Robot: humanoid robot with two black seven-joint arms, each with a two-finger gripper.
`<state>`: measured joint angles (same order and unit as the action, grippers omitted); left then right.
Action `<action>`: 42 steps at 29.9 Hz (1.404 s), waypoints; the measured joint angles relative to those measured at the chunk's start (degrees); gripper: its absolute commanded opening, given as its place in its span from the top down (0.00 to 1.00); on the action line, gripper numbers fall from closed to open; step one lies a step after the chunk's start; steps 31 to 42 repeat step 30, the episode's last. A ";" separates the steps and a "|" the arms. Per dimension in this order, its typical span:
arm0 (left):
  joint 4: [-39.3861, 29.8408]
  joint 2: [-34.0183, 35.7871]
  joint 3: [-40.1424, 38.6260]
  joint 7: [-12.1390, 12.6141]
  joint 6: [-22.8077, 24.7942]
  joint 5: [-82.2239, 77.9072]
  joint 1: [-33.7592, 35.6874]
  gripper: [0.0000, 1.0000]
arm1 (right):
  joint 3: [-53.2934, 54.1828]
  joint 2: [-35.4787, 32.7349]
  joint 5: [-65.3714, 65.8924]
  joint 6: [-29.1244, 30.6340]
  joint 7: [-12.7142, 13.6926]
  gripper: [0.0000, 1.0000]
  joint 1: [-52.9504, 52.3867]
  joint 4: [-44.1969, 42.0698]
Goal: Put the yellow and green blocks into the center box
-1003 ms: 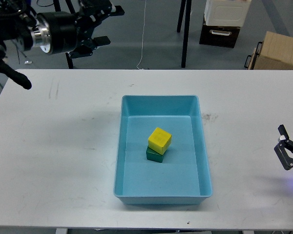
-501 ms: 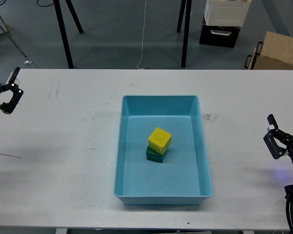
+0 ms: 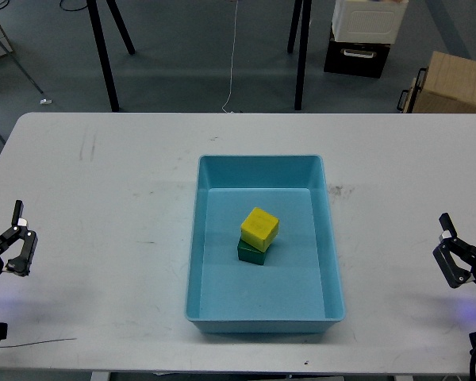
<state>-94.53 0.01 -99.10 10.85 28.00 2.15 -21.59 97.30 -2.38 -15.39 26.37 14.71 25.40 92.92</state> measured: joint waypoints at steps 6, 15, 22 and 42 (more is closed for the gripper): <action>0.00 -0.01 4.14 -0.18 0.00 2.09 -1.85 0.00 | -2.24 1.23 0.21 0.25 -0.07 0.02 1.86 2.05; 0.05 -0.01 6.62 -0.06 0.00 2.82 -2.40 0.00 | -1.42 0.49 0.21 0.26 -0.96 0.02 3.02 3.16; 0.05 -0.01 7.90 0.10 0.00 2.94 -2.65 0.00 | -0.63 0.06 0.19 0.22 -1.34 0.02 3.87 3.88; 0.05 -0.01 9.07 0.13 0.00 2.94 -2.67 0.00 | -1.01 0.01 0.19 0.14 -1.35 0.02 3.97 4.11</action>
